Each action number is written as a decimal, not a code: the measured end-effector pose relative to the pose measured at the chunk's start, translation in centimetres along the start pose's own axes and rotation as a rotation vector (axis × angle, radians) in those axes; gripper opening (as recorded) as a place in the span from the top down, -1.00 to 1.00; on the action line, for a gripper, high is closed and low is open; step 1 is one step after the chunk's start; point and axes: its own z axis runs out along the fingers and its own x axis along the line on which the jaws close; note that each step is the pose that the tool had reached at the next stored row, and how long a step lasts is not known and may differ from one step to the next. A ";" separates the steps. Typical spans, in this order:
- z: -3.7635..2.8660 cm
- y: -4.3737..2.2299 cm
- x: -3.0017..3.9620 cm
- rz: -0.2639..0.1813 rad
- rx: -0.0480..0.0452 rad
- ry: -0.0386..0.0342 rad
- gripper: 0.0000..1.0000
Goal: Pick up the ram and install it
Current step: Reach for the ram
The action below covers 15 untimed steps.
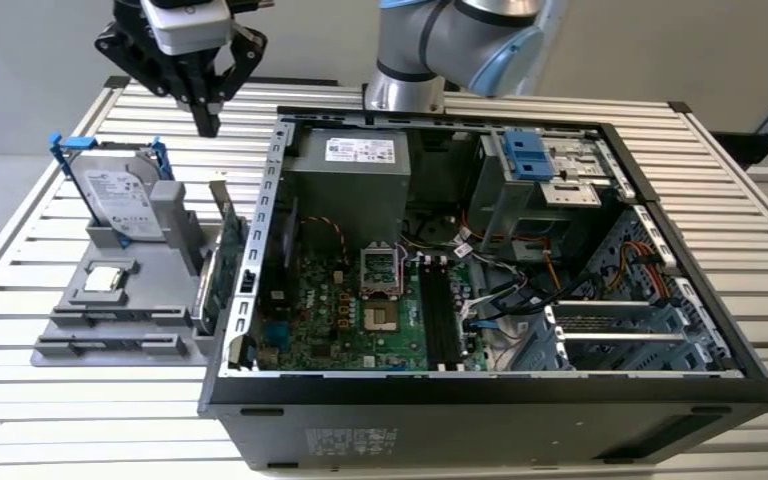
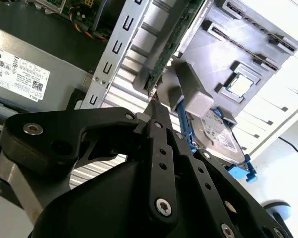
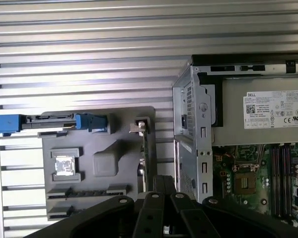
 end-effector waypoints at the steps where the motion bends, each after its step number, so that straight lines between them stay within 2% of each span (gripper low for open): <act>1: 0.00 -0.01 0.13 0.000 0.0000 0.0000 1.00; 15: -0.05 -0.15 2.37 -0.003 0.0000 0.0002 1.00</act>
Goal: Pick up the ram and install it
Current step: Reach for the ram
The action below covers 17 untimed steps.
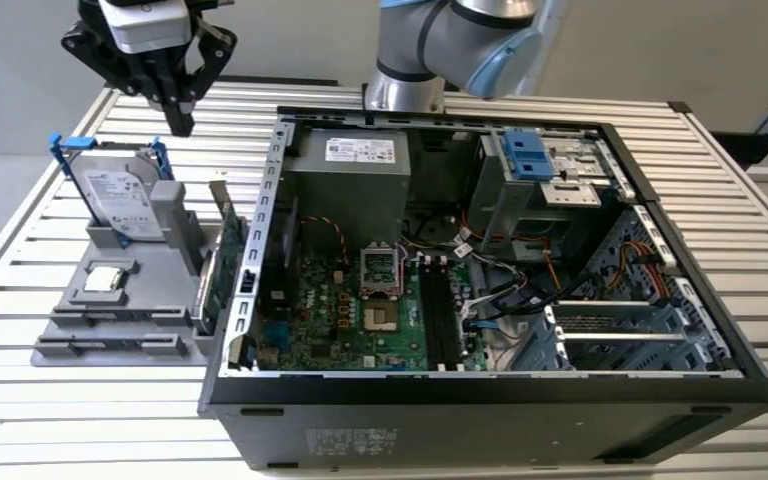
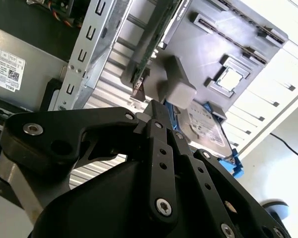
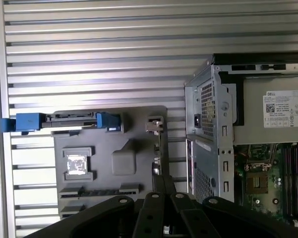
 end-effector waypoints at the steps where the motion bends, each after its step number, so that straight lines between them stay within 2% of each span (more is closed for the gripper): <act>1: 0.00 -0.01 0.17 -0.001 0.0000 0.0000 1.00; 13: -0.05 -0.14 2.33 -0.028 -0.0005 0.0014 1.00; 17: -0.02 -0.17 2.76 -0.036 -0.0007 0.0017 1.00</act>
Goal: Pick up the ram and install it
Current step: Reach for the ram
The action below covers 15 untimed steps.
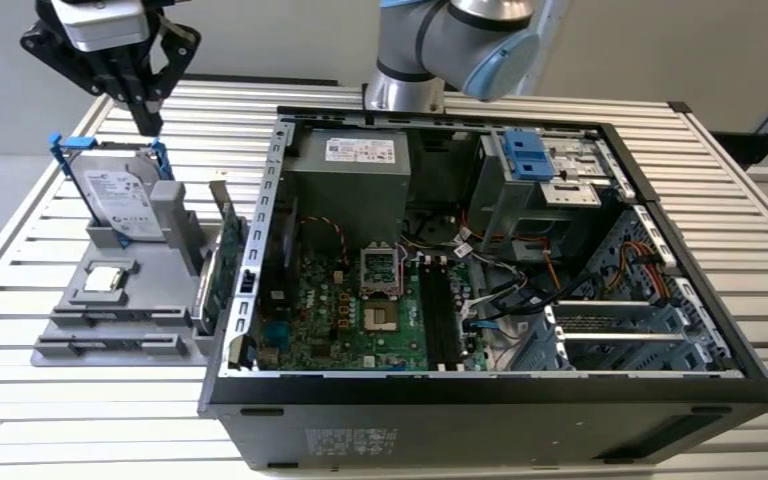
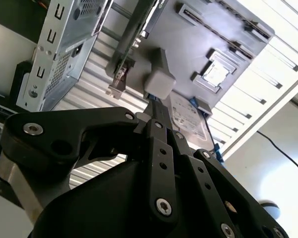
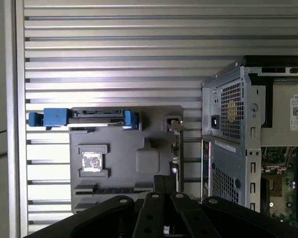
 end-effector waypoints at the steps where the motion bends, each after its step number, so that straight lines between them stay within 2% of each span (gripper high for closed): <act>1: 0.02 0.00 0.08 -0.002 0.0000 0.0001 1.00; 15: 0.40 -0.05 1.41 -0.029 -0.0003 0.0014 1.00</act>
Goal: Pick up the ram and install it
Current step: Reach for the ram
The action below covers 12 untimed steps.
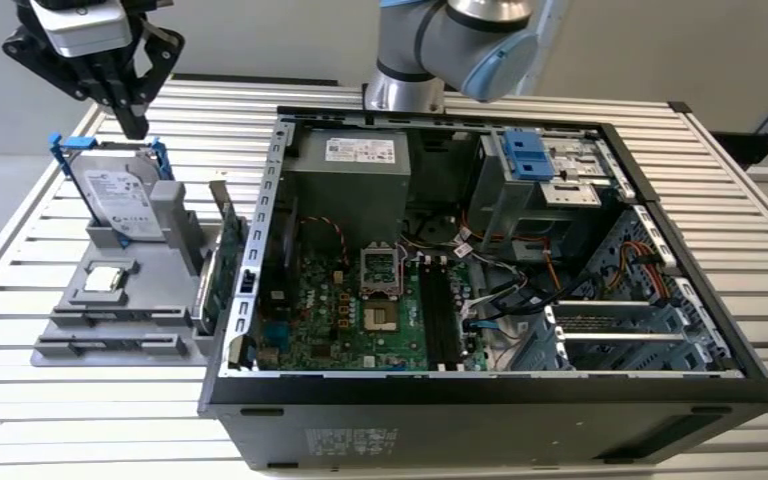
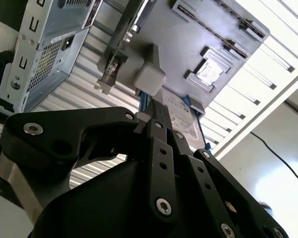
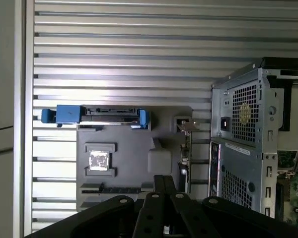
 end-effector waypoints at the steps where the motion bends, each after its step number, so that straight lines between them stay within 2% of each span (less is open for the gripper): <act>1: 0.02 0.00 0.12 -0.002 0.0000 0.0000 1.00; 12: 0.26 -0.01 1.59 -0.023 -0.0004 0.0011 1.00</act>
